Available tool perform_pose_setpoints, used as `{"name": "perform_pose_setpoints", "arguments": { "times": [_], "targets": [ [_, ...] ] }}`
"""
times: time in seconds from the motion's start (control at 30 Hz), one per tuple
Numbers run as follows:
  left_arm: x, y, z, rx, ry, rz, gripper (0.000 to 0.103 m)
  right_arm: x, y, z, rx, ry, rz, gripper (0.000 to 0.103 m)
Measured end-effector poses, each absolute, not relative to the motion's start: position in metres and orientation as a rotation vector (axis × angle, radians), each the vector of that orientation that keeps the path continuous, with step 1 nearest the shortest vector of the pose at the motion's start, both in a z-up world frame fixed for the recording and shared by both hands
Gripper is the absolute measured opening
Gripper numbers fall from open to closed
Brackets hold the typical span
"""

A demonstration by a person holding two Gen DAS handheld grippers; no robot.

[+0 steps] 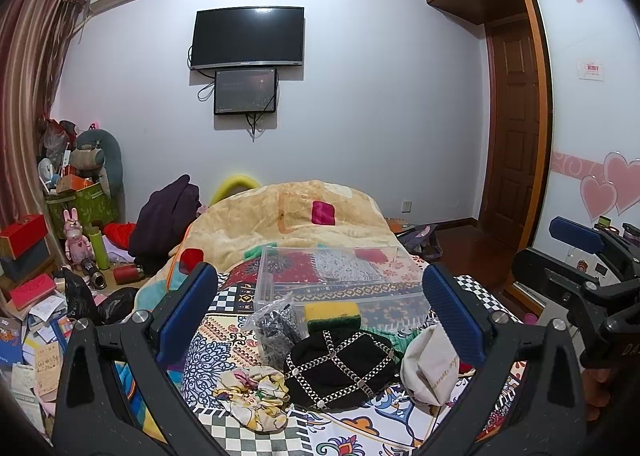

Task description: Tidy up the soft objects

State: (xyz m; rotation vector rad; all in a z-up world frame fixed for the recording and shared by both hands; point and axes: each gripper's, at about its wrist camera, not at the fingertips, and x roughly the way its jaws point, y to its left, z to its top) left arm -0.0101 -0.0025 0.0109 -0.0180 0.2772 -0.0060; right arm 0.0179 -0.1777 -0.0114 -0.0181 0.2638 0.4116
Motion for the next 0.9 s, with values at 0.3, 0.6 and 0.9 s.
{"name": "perform_pose_setpoints", "arguments": {
  "times": [0.3, 0.6, 0.9],
  "targets": [
    [-0.0113, -0.0023, 0.0115, -0.018, 0.276, -0.006, 0.103, 0.015, -0.1762, -0.0091, -0.023, 0.256, 0.418, 0.103],
    [-0.0126, -0.0024, 0.013, -0.016, 0.274, -0.005, 0.103, 0.0147, -0.1762, -0.0111, -0.022, 0.254, 0.419, 0.103],
    [-0.0129, -0.0026, 0.0125, -0.016, 0.274, -0.006, 0.103, 0.0144, -0.176, -0.011, -0.024, 0.253, 0.421, 0.103]
  ]
}}
